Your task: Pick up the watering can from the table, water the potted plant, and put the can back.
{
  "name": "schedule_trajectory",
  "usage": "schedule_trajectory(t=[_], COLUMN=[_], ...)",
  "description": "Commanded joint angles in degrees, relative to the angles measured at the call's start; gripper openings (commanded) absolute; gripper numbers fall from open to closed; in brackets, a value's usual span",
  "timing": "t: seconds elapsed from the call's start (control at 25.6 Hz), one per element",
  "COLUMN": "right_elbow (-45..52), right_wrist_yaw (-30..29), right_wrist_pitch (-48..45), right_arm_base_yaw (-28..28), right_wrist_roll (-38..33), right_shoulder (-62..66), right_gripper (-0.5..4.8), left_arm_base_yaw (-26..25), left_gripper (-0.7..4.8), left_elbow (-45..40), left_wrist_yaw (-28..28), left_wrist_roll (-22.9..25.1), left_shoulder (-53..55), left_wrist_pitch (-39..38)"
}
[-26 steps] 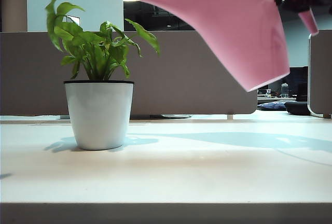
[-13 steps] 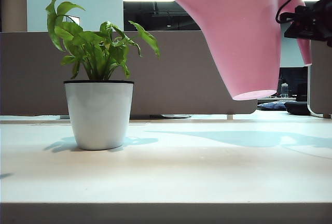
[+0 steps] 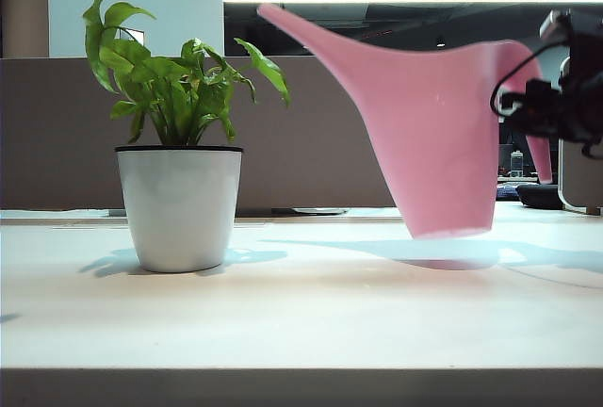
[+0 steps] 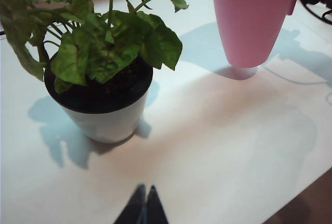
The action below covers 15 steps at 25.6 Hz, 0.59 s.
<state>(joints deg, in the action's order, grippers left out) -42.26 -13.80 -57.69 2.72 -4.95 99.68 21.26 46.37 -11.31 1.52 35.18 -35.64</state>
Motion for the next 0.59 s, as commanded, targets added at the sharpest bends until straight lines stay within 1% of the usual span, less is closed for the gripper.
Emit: schedule_trajectory(t=[0.04, 0.2, 0.35, 0.59], right_elbow=[-0.5, -0.5, -0.5, -0.4], right_wrist_yaw=[0.2, 0.2, 0.2, 0.0], right_wrist_pitch=[-8.6, -11.1, -13.7, -13.7], right_arm_base_yaw=[-0.1, -0.1, -0.1, -0.1], right_wrist_roll=[-1.2, -1.1, -1.0, -0.7], right_shoulder=[1.1, 4.0, 8.2, 10.1], right_gripper=[0.53, 0.52, 0.52, 0.53], left_arm_base_yaw=[0.0, 0.0, 0.0, 0.0], left_gripper=[-0.05, -0.05, -0.05, -0.05], left_elbow=[0.1, 0.1, 0.1, -0.5], left_wrist_yaw=[0.2, 0.2, 0.2, 0.2], left_wrist_roll=[0.2, 1.6, 1.6, 1.6], left_shoulder=[-0.1, -0.1, -0.1, -0.1], left_wrist_pitch=[0.5, 0.5, 0.5, 0.5])
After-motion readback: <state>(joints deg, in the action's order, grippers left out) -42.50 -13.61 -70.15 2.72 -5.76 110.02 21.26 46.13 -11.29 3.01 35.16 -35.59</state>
